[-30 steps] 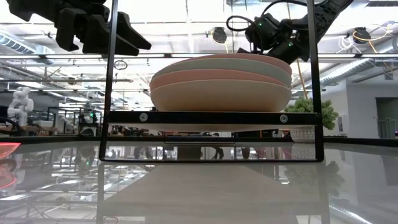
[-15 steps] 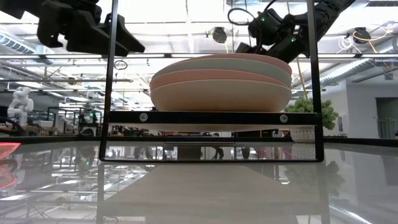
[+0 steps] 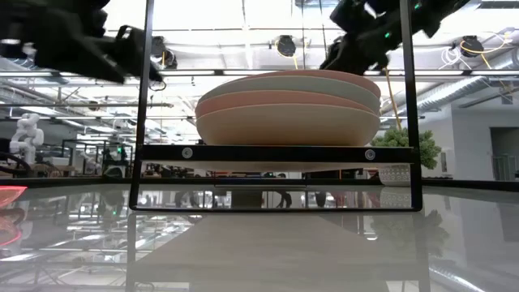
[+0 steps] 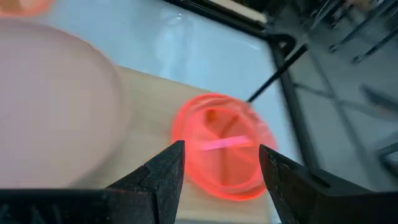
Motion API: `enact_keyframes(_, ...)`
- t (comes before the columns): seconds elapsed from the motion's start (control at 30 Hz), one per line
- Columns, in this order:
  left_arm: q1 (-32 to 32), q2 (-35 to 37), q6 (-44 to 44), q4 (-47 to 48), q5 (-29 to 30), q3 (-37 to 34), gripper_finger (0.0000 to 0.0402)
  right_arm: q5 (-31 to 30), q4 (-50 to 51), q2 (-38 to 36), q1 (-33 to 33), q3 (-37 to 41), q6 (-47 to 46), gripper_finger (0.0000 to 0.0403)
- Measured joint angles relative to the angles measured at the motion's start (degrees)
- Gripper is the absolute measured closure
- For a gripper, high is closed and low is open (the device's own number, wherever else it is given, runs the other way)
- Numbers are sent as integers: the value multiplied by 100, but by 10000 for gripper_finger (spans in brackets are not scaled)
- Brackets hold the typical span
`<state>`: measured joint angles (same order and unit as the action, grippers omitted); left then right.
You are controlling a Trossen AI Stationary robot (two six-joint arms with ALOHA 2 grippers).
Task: Place and stack plates onto a shelf
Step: Stack the orange plate on top of the pink plate on the shelf
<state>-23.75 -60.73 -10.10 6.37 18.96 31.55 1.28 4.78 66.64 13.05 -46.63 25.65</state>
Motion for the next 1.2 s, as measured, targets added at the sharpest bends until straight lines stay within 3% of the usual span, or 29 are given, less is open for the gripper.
enact_keyframes(0.2, -341, 0, 1200, 651, -642, 0, 62, -23, 669, -396, -541, 2, -1044, 215)
enact_keyframes(0.3, -543, 0, 1806, 748, -1003, 0, 62, -322, 809, -483, -811, 0, -1313, 221)
enact_keyframes(0.47, -912, 0, 2858, 860, -1472, 0, 62, -601, 914, -519, -1147, 2, -1361, 232)
enact_keyframes(0.8, -1525, 0, 5407, 1377, -1688, 0, 65, -601, 1048, -554, -1484, 2, -1296, 234)
enact_keyframes(1.0, -2053, 0, 6728, 2173, -1707, 0, 114, -599, 1035, -610, -1606, 4, -1283, 234)
enact_keyframes(1.2, -2446, 0, 7834, 2207, -1705, 0, 169, -601, 1051, -671, -1656, 4, -1278, 234)
